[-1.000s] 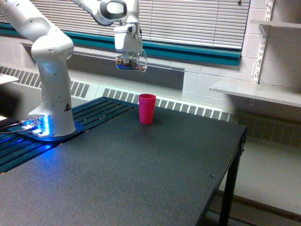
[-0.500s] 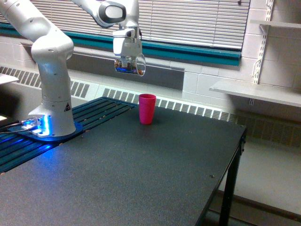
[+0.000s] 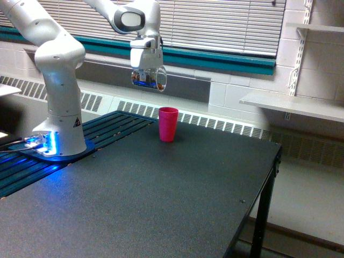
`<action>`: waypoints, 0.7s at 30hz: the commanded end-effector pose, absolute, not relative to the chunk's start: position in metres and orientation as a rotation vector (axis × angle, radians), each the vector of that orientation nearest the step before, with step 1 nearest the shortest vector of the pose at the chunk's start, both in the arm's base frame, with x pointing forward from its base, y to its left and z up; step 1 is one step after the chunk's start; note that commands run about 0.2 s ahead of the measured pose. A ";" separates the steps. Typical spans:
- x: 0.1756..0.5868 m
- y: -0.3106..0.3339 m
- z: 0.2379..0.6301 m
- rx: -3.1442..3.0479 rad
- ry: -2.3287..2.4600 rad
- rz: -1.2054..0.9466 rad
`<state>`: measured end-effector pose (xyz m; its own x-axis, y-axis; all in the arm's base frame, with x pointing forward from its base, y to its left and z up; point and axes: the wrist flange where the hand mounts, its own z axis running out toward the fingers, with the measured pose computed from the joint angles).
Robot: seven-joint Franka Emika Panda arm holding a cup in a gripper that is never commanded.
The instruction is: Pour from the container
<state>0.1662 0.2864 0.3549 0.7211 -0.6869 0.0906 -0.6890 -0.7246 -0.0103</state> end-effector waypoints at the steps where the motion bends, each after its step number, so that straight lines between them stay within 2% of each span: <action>1: 0.170 0.286 0.348 2.907 -1.124 0.114; 21: 0.179 0.288 0.333 2.942 -1.070 0.030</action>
<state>0.1747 0.2849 0.3343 0.7333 -0.6791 0.0324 -0.6797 -0.7335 0.0086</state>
